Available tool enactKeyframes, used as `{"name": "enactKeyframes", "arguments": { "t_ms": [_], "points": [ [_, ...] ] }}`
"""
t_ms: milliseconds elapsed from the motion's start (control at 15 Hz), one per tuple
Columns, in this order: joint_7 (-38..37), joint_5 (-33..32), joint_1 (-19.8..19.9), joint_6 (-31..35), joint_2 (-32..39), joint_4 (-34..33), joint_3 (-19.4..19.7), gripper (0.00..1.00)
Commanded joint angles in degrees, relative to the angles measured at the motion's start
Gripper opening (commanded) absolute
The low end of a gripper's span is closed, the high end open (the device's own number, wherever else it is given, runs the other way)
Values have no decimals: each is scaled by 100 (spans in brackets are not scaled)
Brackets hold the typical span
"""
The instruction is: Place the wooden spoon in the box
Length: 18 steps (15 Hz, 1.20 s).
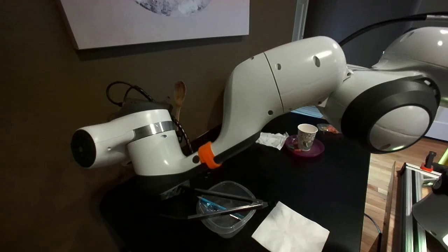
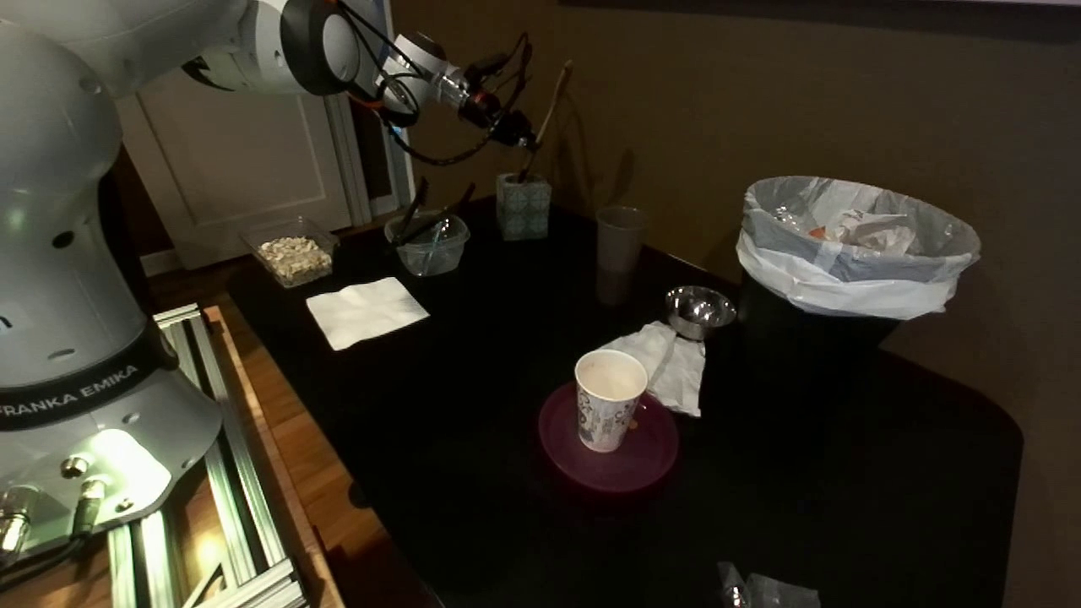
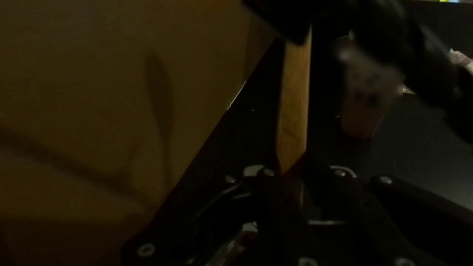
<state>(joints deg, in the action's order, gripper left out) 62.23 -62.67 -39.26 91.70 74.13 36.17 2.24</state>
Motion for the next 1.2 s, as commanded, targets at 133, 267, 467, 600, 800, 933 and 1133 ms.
{"name": "enactKeyframes", "arguments": {
  "t_ms": [133, 267, 467, 600, 800, 933, 1133],
  "points": [
    [416, 222, -152, -337, 494, -496, -149, 6],
    [437, 365, -166, -489, 570, -542, -254, 6],
    [311, 694, -193, -647, 467, -382, -237, 48],
    [230, 917, -146, -746, 424, -467, -222, 62],
    [17, 1221, -70, -872, 337, -757, -151, 84],
    [-125, 1413, -22, -928, 239, -1023, -86, 99],
    [-111, 1828, 108, -843, -248, -948, -105, 100]
  ]
}}
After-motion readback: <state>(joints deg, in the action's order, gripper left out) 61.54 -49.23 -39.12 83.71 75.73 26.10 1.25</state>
